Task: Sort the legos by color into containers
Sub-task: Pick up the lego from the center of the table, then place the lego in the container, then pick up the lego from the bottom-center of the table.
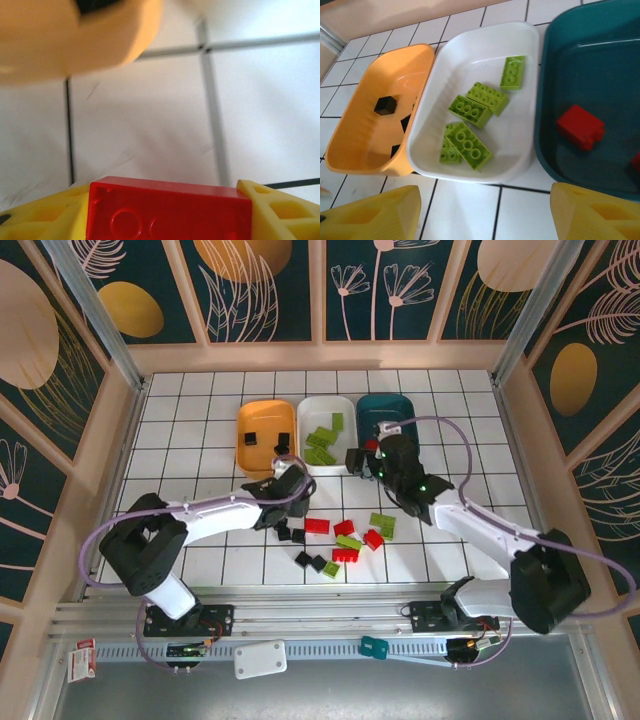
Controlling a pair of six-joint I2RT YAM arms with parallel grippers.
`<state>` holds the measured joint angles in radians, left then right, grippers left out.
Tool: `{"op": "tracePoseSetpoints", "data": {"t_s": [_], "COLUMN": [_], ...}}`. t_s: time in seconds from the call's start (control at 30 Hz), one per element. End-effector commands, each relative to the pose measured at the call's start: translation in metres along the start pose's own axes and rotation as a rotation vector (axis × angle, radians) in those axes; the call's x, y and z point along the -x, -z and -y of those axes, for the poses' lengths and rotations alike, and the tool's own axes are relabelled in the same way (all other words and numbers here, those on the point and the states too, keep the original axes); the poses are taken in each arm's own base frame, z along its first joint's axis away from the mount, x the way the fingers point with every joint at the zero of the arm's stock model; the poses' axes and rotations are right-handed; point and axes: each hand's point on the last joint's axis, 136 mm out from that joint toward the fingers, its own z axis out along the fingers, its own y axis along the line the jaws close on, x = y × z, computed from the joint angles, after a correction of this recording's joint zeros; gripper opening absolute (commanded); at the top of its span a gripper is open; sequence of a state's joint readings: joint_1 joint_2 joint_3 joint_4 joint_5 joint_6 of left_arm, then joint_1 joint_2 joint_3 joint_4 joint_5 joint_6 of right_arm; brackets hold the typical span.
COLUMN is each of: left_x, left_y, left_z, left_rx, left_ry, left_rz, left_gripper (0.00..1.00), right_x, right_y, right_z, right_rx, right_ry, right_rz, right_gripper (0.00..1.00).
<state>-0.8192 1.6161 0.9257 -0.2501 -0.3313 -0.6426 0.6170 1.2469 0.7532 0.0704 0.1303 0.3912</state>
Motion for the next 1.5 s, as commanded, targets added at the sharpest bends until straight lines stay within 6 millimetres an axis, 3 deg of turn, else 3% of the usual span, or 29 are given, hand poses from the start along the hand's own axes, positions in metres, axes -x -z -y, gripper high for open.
{"op": "tracePoseSetpoints", "data": {"t_s": [0.0,0.1,0.23,0.4,0.53,0.63,0.73,0.83,0.9,1.03,1.17,1.23,1.33,1.47], "left_x": [0.067,0.096,0.125,0.162,0.179,0.193,0.204,0.218,0.229,0.241,0.235,0.226,0.196,0.144], "left_y": [0.039,0.033,0.006,-0.023,-0.051,-0.058,-0.053,-0.031,-0.006,0.045,0.100,0.123,0.148,0.169], "left_z": [0.062,0.104,0.150,0.208,0.230,0.241,0.246,0.245,0.240,0.219,0.176,0.147,0.090,0.017], "left_rx": [-0.228,-0.322,-0.392,-0.485,-0.489,-0.538,-0.580,-0.600,-0.613,-0.631,-0.612,-0.581,-0.485,-0.370], "left_ry": [0.025,0.019,0.016,0.025,0.052,0.095,0.129,0.138,0.143,0.158,0.182,0.202,0.248,0.314], "left_rz": [0.128,0.136,0.137,0.132,0.122,0.128,0.141,0.178,0.222,0.314,0.412,0.464,0.515,0.548], "left_gripper": [0.57,0.57,0.57,0.58,0.61,0.68,0.83,0.92,0.98,0.99,0.99,0.99,0.99,0.99], "right_x": [0.011,0.011,0.014,0.010,-0.001,-0.013,-0.027,-0.040,-0.048,-0.065,-0.090,-0.104,-0.119,-0.136], "right_y": [0.023,0.043,0.068,0.080,0.081,0.080,0.077,0.073,0.069,0.060,0.049,0.041,0.029,0.013], "right_z": [0.011,0.023,0.034,0.038,0.041,0.042,0.042,0.038,0.033,0.012,-0.028,-0.046,-0.076,-0.116], "right_rx": [-0.027,-0.051,-0.061,-0.065,-0.066,-0.051,-0.038,-0.009,0.019,0.101,0.209,0.231,0.269,0.322], "right_ry": [-0.078,-0.120,-0.152,-0.158,-0.154,-0.155,-0.159,-0.157,-0.147,-0.098,-0.005,0.047,0.119,0.210], "right_rz": [0.103,0.156,0.221,0.216,0.193,0.159,0.116,0.075,0.042,-0.036,-0.128,-0.178,-0.227,-0.269], "right_gripper": [0.69,0.69,0.69,0.69,0.69,0.69,0.70,0.69,0.69,0.69,0.69,0.69,0.69,0.69]}}
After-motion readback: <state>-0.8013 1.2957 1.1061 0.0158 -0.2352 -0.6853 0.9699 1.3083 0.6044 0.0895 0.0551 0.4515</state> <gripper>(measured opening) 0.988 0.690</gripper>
